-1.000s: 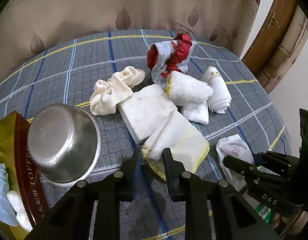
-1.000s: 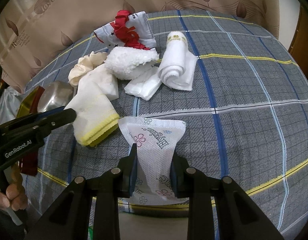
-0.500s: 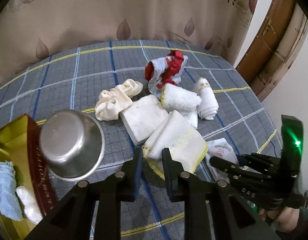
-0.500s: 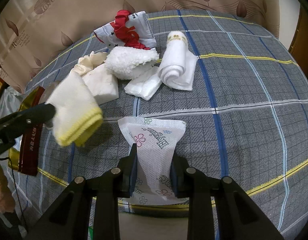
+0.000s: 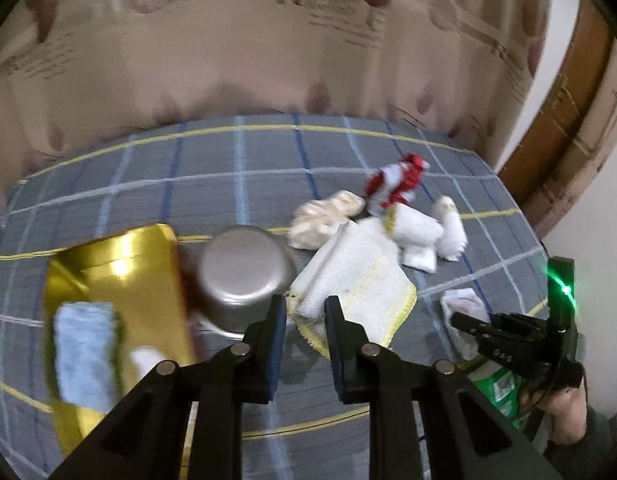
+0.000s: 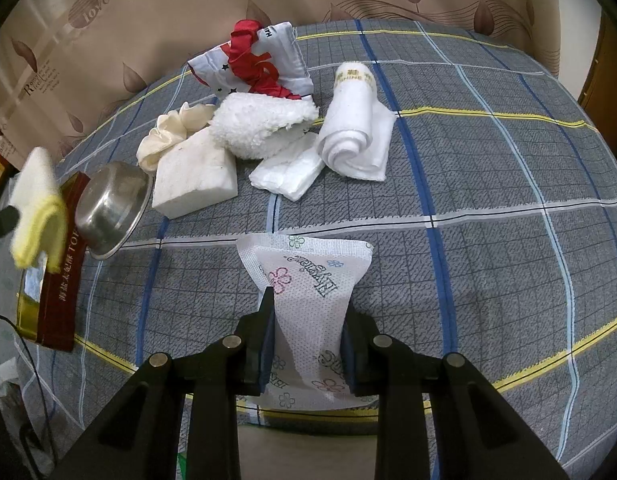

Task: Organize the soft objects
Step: 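Place the white-and-yellow cloth into the gold tray and open the left gripper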

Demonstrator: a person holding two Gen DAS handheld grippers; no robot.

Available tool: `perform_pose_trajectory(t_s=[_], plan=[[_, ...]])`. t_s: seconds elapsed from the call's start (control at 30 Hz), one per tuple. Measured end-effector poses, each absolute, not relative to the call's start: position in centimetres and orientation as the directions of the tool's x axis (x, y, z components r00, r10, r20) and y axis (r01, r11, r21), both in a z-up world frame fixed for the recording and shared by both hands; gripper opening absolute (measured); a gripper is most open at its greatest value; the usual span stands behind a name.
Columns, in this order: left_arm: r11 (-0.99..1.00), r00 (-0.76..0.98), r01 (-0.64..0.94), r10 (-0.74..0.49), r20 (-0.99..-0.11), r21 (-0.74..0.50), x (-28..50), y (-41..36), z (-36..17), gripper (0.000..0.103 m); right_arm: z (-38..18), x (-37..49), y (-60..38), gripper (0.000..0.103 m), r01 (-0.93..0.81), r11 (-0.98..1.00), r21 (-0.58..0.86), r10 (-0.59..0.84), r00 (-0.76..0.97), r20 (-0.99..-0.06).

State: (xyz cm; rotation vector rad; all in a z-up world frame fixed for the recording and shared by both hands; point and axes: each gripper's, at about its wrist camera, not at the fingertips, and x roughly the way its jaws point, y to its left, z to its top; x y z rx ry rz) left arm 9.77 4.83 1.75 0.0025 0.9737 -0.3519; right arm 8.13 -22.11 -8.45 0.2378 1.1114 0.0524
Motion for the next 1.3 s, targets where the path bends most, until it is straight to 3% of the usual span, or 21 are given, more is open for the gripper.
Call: perform_pose_trajectory(t_s=[0.53, 1.0, 1.3], plan=[[0.997, 0.560, -0.011, -0.055, -0.827, -0.073, 11.3, 18.9, 1.4, 0.020, -8.7, 8.3, -22.1, 0.025, 0.079, 0.975, 0.209, 0.154, 0.443, -0.883], [0.998, 0.501, -0.051, 0.004, -0.865, -0.025, 14.0, 19.9, -2.7, 0.021, -8.8, 8.3, -22.1, 0.025, 0.083, 0.974, 0.211, 0.154, 0.441, -0.884], [0.995, 0.459, -0.101, 0.030, -0.888, -0.019, 14.9, 20.6, -3.8, 0.027, -8.8, 8.3, -22.1, 0.025, 0.083, 0.974, 0.211, 0.154, 0.442, -0.884]])
